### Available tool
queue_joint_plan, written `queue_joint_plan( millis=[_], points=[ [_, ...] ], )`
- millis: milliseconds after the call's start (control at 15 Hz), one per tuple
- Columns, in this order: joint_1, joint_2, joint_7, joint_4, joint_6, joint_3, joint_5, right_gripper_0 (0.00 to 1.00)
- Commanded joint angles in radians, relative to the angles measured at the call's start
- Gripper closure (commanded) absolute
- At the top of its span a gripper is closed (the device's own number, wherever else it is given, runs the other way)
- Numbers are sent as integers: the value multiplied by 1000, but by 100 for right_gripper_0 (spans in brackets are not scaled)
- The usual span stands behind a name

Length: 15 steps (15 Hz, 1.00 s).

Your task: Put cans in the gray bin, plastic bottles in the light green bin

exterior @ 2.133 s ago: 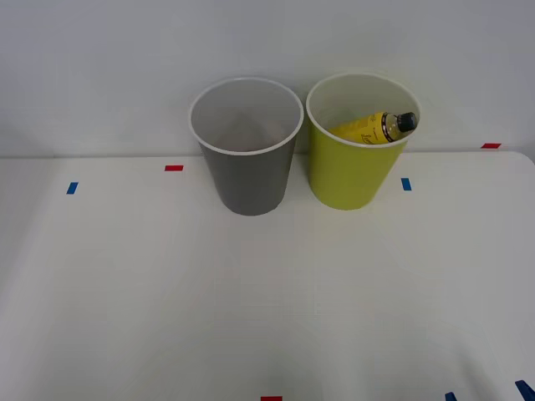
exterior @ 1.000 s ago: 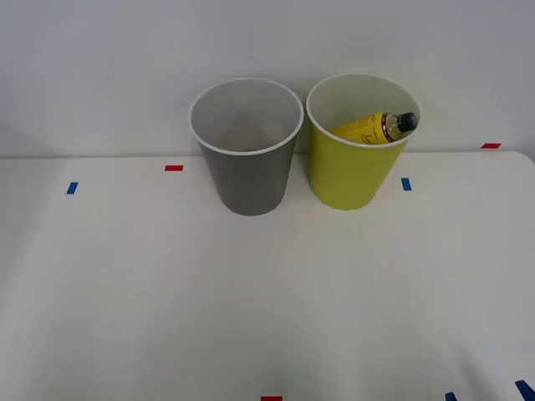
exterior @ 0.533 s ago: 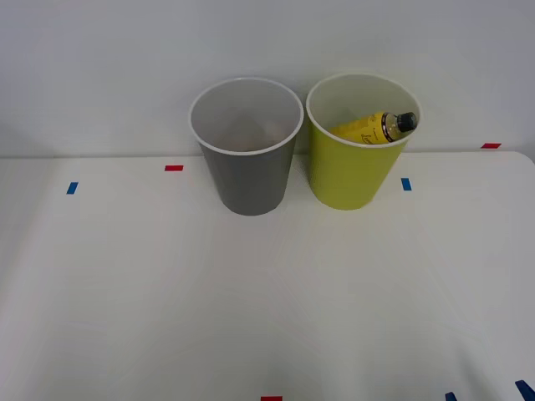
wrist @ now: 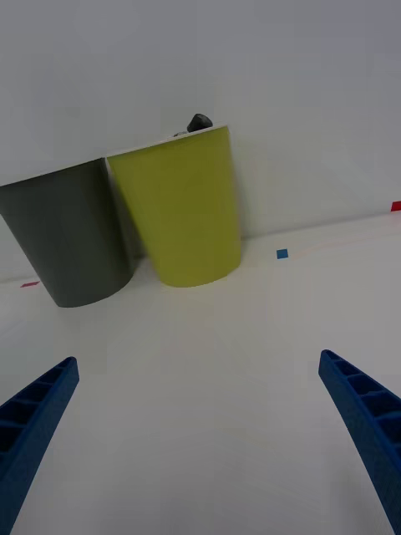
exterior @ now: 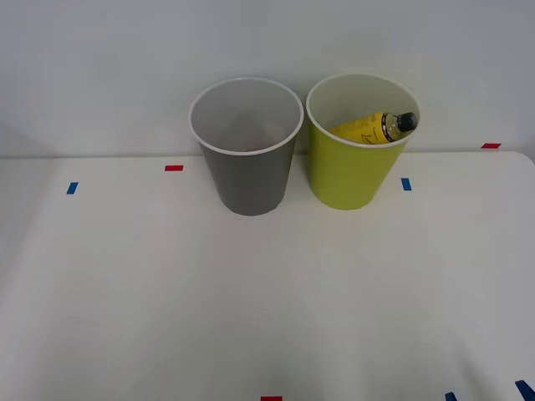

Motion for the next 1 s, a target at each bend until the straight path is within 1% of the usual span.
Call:
queue_joint_plan(
  millis=[67, 1000],
  points=[
    [0, 0, 0, 0, 0, 0, 0, 0],
    [0, 0, 0, 0, 0, 0, 0, 0]
  ],
)
